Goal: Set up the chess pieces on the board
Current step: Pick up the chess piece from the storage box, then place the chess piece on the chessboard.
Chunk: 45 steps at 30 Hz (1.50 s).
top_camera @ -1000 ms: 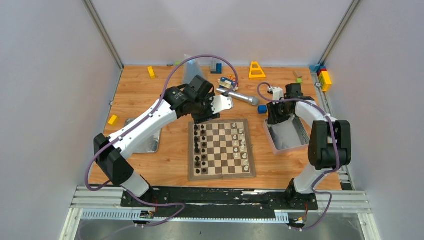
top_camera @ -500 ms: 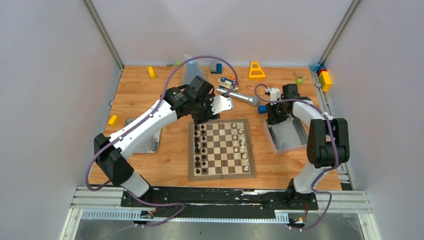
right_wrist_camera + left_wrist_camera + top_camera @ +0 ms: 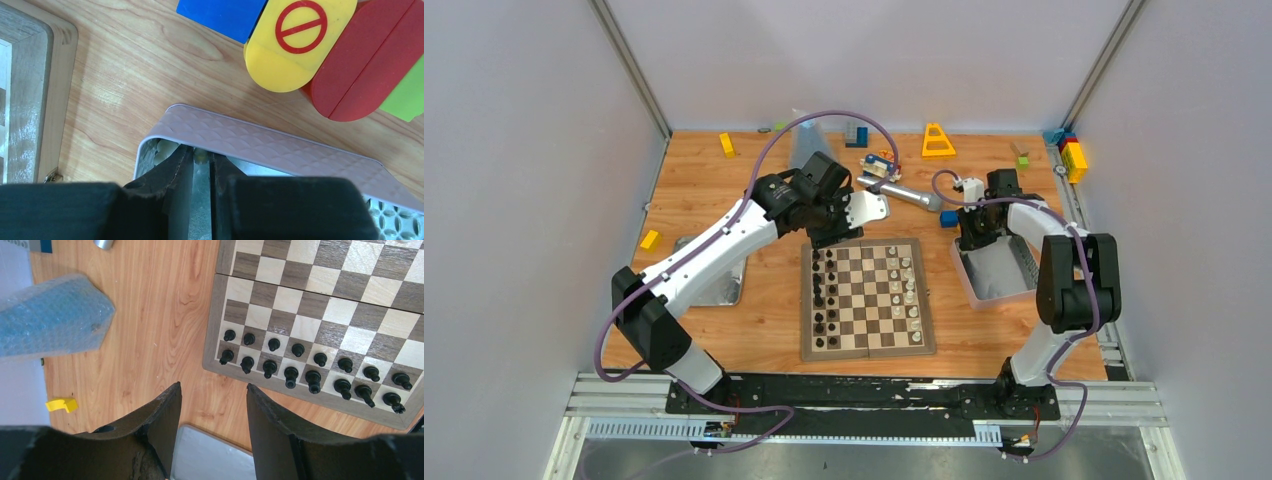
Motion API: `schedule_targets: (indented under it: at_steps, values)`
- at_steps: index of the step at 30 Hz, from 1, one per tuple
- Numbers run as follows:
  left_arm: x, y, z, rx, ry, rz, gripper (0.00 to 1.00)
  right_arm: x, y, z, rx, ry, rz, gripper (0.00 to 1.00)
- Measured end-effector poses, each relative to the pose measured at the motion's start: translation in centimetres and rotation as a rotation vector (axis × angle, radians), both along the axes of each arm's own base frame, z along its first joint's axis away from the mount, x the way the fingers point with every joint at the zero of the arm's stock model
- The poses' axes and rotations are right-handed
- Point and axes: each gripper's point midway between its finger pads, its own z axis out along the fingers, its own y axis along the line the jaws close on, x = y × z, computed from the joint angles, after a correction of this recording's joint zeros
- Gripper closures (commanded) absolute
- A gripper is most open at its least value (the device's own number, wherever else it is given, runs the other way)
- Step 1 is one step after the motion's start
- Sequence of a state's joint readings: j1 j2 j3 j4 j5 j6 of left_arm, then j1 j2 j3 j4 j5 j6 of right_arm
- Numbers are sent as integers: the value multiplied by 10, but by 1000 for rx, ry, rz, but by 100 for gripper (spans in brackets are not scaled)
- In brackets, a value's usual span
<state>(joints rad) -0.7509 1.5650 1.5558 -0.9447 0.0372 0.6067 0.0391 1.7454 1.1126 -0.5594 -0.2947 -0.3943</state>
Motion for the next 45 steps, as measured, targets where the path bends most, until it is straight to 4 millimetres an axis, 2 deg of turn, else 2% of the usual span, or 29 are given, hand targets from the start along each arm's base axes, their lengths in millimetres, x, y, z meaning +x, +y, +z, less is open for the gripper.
schedule_targets:
  at_steps: [6, 9, 12, 15, 17, 20, 23, 26, 32, 35, 38, 45]
  values:
    - [-2, 2, -3, 5, 7, 4, 41, -1, -5, 2, -37, -7, 6, 94]
    - [0, 3, -5, 0, 11, 14, 41, -4, -10, 12, -66, -19, 10, 95]
    - [3, 6, -7, -15, 20, 38, 38, -5, -12, 36, -80, -50, 17, 96]
    - [8, 11, -6, -40, 29, 72, 36, 1, -8, 68, -69, -109, 29, 96]
    - [13, 15, -4, -67, 33, 102, 36, 6, -1, 89, -51, -151, 47, 96]
    - [21, 21, -2, -113, 48, 151, 35, 10, 24, 114, -12, -203, 107, 96]
    - [27, 26, 0, -158, 64, 196, 32, 11, 57, 121, 25, -204, 178, 96]
    - [30, 34, 0, -196, 82, 235, 28, 14, 88, 114, 51, -180, 244, 96]
    - [31, 50, 11, -260, 76, 283, 17, 8, 130, 67, 52, -58, 327, 96]
    - [27, 53, 19, -284, 62, 284, 13, 4, 141, 47, 42, -8, 352, 97]
    - [23, 53, 25, -302, 53, 277, 12, -1, 149, 34, 32, 21, 371, 97]
    - [19, 53, 29, -322, 52, 272, 11, -6, 159, 27, 23, 33, 392, 96]
